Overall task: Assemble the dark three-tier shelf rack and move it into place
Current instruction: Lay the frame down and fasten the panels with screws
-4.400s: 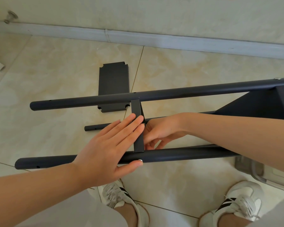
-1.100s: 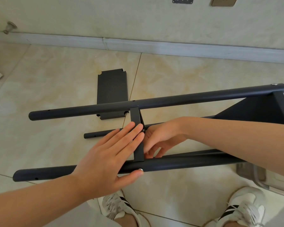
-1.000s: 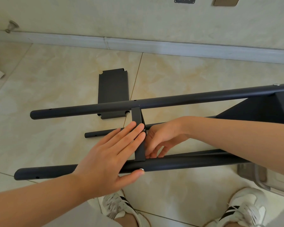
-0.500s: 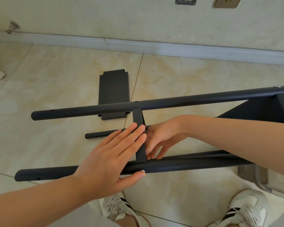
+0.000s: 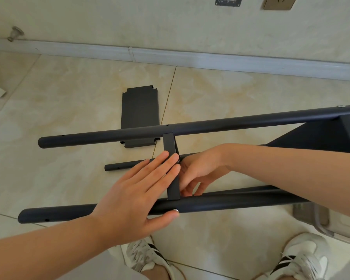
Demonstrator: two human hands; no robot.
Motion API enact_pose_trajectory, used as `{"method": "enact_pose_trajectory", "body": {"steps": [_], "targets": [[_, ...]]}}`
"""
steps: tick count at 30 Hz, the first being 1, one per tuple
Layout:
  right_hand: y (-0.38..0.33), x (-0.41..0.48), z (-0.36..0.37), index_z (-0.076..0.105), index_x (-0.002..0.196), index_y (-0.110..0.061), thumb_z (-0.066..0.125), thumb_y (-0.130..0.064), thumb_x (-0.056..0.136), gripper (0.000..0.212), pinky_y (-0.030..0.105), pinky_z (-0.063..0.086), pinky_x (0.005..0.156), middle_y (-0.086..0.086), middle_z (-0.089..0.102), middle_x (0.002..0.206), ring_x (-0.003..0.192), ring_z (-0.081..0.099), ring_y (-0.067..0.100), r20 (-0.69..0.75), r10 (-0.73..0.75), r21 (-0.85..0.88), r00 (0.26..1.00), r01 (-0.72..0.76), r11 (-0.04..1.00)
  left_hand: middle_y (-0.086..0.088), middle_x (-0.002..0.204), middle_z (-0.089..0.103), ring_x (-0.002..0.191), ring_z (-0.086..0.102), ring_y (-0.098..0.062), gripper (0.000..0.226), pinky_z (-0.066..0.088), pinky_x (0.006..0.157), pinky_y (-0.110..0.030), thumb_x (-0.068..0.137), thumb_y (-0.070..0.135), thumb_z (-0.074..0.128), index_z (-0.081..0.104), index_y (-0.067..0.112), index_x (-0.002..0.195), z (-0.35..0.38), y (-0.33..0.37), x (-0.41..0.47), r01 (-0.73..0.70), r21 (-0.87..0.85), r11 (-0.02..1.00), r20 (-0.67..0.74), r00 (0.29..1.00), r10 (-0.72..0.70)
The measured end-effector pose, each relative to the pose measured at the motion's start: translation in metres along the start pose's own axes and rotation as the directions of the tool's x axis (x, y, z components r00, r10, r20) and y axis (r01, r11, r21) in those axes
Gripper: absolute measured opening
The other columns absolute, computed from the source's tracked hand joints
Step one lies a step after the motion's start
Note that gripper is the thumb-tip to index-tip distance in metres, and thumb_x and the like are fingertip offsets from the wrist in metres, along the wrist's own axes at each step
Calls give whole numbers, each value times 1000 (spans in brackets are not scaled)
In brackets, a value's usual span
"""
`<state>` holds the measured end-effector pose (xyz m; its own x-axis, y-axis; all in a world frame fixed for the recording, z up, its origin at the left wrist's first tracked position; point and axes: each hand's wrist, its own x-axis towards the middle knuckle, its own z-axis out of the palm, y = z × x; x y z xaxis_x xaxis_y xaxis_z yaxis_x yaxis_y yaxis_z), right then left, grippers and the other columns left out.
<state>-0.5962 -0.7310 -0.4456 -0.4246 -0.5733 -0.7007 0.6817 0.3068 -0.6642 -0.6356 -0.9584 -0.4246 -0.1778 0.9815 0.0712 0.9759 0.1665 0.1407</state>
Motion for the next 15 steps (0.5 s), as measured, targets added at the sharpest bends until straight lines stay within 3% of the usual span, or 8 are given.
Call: {"method": "enact_pose_trajectory", "body": {"steps": [4,10,15], "targets": [[-2,-2,-2,68,99,-9,60,-17,97,11,42,49,101,4,67,91,88,60,17,-16,-4,-3,1000,4,1000,-5,164,29,154,21,-20,76,26,121,-38,98,58,48,36,9,154,0,0,0,1,4,1000,-2,1000,-1],[3,0,0,64,108,-4,57,-11,98,14,42,50,99,8,66,97,90,63,19,-14,-19,41,1000,20,999,-5,164,29,154,21,-20,77,26,121,-37,97,59,49,36,9,154,1,-1,0,-1,20,1000,-2,1000,1],[0,-1,2,65,81,-13,56,-16,99,21,34,53,87,-3,64,75,72,60,12,-30,-24,-34,999,23,999,-6,164,29,154,22,-21,77,28,120,-39,97,59,49,37,8,154,3,-1,0,-1,29,1000,-7,1000,1]]}}
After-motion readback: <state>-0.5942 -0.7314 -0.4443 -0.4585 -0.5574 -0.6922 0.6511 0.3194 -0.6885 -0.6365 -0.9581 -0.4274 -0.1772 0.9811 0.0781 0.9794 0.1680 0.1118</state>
